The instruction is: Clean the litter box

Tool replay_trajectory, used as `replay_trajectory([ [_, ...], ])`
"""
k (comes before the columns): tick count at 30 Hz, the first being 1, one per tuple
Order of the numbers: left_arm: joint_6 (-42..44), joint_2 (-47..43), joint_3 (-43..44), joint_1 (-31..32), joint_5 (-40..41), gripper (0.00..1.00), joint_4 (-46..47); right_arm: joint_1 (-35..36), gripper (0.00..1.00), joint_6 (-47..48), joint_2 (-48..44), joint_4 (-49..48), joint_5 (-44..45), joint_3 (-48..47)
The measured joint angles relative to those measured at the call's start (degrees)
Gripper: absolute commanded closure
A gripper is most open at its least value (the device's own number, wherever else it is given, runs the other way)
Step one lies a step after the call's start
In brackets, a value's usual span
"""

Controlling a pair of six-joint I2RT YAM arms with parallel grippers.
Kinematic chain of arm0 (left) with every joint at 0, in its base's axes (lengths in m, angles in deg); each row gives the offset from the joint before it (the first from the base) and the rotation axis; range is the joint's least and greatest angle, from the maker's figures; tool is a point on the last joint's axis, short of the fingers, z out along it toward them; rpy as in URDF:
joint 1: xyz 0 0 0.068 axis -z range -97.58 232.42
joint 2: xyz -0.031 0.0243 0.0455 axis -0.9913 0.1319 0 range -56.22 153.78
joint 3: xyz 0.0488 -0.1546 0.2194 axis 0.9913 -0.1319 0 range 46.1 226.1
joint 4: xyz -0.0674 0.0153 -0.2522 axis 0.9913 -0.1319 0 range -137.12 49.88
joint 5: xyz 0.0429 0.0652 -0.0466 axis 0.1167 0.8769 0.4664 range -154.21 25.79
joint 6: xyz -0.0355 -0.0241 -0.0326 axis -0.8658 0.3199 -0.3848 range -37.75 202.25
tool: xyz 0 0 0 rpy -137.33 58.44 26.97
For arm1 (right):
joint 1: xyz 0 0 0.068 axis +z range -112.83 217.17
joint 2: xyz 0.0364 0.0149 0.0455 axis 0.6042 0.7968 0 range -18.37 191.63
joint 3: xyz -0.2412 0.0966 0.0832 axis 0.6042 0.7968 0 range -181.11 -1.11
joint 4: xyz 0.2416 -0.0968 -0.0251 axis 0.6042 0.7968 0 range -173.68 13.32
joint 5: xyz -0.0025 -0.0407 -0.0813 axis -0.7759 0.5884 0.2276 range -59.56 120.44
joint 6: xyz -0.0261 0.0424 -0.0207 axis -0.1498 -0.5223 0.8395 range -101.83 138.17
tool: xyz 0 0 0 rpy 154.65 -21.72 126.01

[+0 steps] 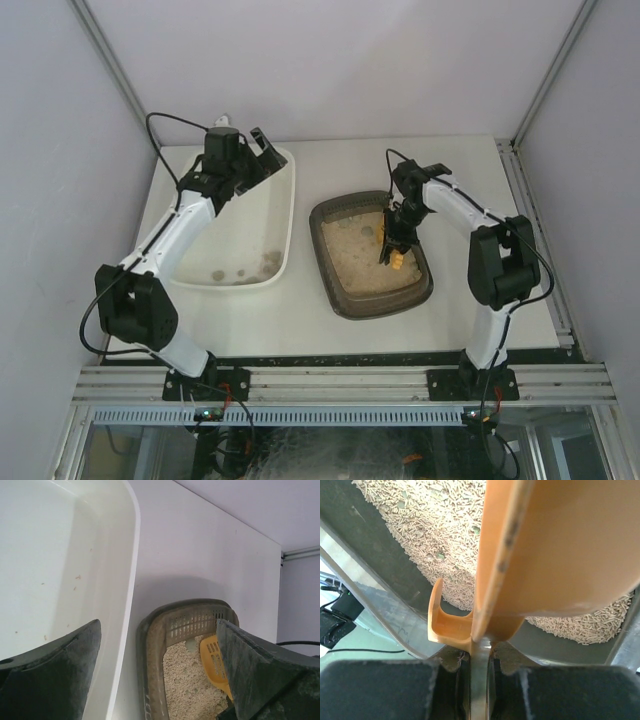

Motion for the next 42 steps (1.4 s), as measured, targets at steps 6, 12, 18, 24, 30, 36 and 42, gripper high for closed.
replay_trajectory([
  [6, -0.11, 0.57, -1.42, -2.12, -2.97, 0.0, 1.6, 1.29, 1.0, 0.09, 4.13, 3.63, 0.0, -4.31],
  [12, -0.15, 0.66, -3.39, -3.17, -4.17, 0.0, 3.8, 3.19, 1.0, 0.09, 5.95, 3.1, -0.57, -4.35],
  [18, -0.13, 0.66, -6.58, -3.17, -5.03, 0.0, 4.9, 3.37, 1.0, 0.37, 5.51, -3.76, -4.2, 0.42],
  [24, -0.07, 0.66, -9.22, -3.17, -5.46, 0.0, 6.19, 4.07, 1.0, 0.31, 4.96, -10.95, -4.92, 3.19],
  [30, 0.37, 0.63, -10.91, -3.17, -6.16, 0.0, 7.1, 5.05, 1.0, -0.04, 5.46, -18.53, -6.82, 4.63],
  [36, 0.87, 0.63, -11.93, -3.17, -8.11, 0.01, 7.93, 4.81, 1.0, -1.53, 5.88, -30.99, -13.75, 9.2],
  [42, 1.25, 0.63, -12.66, -3.17, -10.29, 0.01, 8.96, 2.23, 1.0, -5.46, 2.84, -47.39, -20.98, 20.61],
])
